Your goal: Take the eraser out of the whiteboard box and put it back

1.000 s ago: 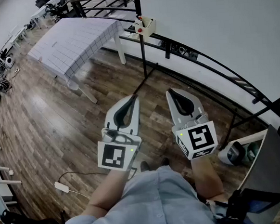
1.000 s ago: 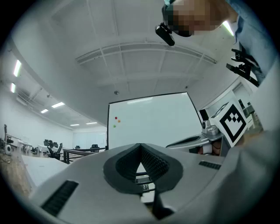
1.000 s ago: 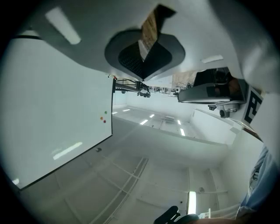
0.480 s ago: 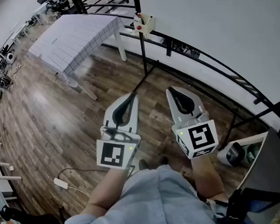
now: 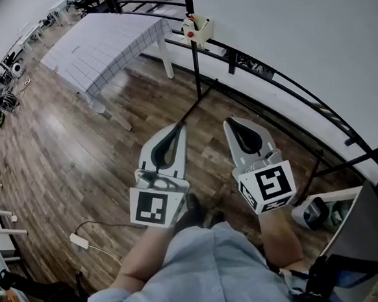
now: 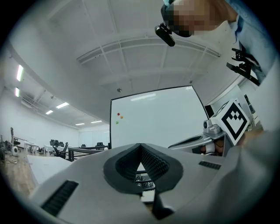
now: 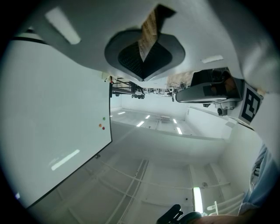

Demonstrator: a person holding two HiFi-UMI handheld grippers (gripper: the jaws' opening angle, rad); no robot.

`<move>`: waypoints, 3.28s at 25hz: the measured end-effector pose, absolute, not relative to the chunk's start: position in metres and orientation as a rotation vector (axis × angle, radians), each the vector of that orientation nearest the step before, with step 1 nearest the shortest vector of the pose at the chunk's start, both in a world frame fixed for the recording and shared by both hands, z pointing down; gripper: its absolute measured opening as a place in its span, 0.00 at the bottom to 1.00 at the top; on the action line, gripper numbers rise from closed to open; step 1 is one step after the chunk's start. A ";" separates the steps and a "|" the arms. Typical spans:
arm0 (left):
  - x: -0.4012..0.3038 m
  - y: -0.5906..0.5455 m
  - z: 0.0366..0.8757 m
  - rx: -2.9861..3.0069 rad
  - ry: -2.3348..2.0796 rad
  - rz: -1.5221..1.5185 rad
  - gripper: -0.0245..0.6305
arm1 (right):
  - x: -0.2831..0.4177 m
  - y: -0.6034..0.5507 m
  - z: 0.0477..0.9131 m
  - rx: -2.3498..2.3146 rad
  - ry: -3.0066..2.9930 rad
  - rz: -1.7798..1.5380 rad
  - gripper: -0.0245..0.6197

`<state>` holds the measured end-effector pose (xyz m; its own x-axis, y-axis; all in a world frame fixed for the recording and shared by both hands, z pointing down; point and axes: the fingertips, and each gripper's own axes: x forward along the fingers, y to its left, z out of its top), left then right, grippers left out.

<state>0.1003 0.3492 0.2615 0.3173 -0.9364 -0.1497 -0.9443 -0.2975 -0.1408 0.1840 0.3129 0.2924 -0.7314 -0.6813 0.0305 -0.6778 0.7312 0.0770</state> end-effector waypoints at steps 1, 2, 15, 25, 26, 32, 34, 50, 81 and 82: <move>0.099 0.346 0.264 -2.384 1.729 0.056 0.04 | 0.182 0.309 0.294 1.124 -2.868 -0.089 0.04; 0.097 0.342 0.267 -2.391 1.734 0.057 0.04 | 0.180 0.305 0.295 1.118 -2.867 -0.087 0.04; 0.035 0.232 0.271 -2.427 1.686 0.061 0.04 | 0.122 0.191 0.295 1.193 -2.833 -0.096 0.04; -0.016 0.161 0.262 -2.470 1.642 0.079 0.04 | 0.067 0.124 0.284 1.245 -2.802 -0.095 0.04; -0.018 0.155 0.263 -2.473 1.641 0.084 0.04 | 0.066 0.118 0.285 1.248 -2.795 -0.096 0.04; -0.029 0.120 0.272 -2.504 1.631 0.087 0.04 | 0.058 0.083 0.289 1.269 -2.765 -0.093 0.04; -0.032 0.108 0.274 -2.507 1.628 0.090 0.04 | 0.055 0.071 0.290 1.267 -2.766 -0.097 0.04; -0.053 -0.052 0.278 -2.495 1.660 0.046 0.04 | 0.034 -0.087 0.300 1.239 -2.779 -0.059 0.04; -0.097 -0.229 0.319 -2.673 1.614 -0.002 0.04 | -0.024 -0.233 0.377 1.131 -2.566 0.107 0.27; -0.097 -0.232 0.321 -2.682 1.609 -0.004 0.04 | -0.026 -0.233 0.381 1.122 -2.550 0.103 0.27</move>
<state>-0.0967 -0.2319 0.3214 0.4704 -0.8824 -0.0048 -0.8824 -0.4703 -0.0133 -0.0256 -0.2329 0.3807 -0.6241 -0.7008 0.3454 -0.7263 0.6834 0.0742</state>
